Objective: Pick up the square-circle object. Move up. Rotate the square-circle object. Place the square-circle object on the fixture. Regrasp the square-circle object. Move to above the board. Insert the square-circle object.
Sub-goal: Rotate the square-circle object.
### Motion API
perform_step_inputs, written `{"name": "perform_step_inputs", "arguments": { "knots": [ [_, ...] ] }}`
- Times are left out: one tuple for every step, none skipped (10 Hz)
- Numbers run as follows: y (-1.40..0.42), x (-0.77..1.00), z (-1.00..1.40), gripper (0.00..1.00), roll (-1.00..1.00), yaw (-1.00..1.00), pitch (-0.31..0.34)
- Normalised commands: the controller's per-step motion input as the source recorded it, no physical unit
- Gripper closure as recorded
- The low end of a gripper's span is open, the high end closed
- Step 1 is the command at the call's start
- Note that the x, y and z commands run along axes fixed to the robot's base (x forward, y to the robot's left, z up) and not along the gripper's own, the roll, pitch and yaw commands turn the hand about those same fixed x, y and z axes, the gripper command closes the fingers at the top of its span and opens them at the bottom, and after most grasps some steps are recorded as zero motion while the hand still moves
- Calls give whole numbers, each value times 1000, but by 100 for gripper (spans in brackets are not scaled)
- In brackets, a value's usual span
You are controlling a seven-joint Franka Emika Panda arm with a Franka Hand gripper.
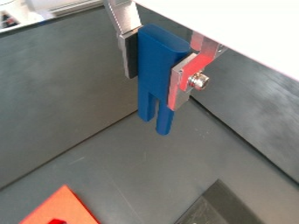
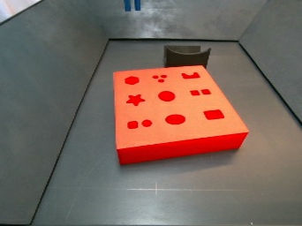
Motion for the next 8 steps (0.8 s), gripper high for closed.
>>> {"name": "perform_step_inputs", "arguments": {
  "knots": [
    [12, 11, 12, 100, -122, -358, 99],
    [12, 13, 14, 100, -122, -211, 97],
    [0, 0, -1000, 100, -122, -150, 96],
    [1, 11, -1000, 100, -120, -105, 68],
    [3, 19, -1000, 100, -120, -92, 44],
    [4, 17, -1000, 100, -124, -76, 5],
    [6, 15, -1000, 100, -127, -69, -21],
    [8, 16, -1000, 100, -131, -62, -38]
  ]
}}
